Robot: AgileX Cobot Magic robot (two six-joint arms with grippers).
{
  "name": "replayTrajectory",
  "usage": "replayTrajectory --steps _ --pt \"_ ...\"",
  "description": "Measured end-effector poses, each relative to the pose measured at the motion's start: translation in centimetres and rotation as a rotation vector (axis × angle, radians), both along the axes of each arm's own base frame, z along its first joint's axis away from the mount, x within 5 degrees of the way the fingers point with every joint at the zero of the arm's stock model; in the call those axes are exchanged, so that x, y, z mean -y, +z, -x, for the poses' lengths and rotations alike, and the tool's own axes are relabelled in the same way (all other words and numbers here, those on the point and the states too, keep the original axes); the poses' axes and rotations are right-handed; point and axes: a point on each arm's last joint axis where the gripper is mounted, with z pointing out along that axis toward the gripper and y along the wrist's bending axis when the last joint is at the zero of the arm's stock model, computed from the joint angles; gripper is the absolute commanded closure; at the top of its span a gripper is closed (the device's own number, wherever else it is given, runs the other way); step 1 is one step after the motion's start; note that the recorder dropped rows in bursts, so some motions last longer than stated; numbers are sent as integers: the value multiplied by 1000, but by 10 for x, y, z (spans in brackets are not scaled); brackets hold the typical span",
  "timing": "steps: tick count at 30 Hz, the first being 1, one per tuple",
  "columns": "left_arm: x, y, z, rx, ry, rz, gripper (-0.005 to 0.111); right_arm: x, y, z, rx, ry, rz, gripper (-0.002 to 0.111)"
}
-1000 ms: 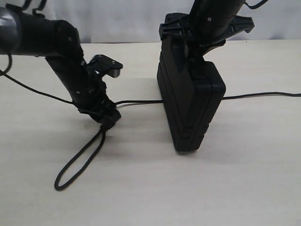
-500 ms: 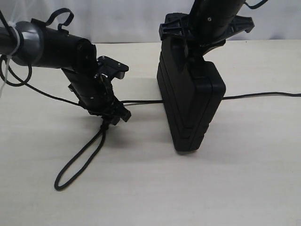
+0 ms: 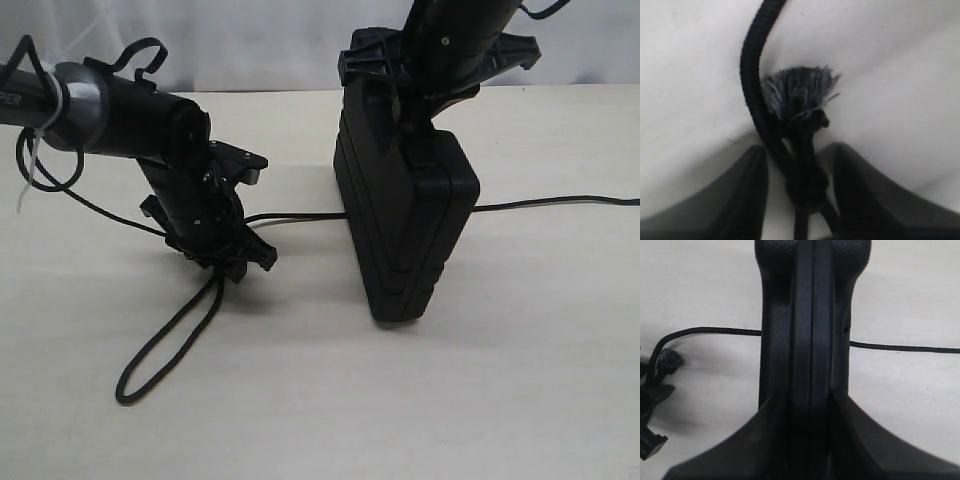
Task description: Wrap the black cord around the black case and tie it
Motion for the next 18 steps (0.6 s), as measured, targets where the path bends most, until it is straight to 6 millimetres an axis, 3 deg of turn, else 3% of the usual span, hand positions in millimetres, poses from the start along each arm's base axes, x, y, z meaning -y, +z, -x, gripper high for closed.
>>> replayTrajectory --steps 3,4,11,14,18 --pt "2 0 -3 24 11 21 104 0 0 0 0 0 0 104" --pt "4 0 -4 33 32 41 107 0 0 0 0 0 0 104" --pt "5 -2 -20 58 398 256 106 0 0 0 0 0 0 104" --pt "-6 -2 -28 44 520 309 96 0 0 0 0 0 0 104" --pt "-22 -2 -36 37 583 317 61 0 0 0 0 0 0 104"
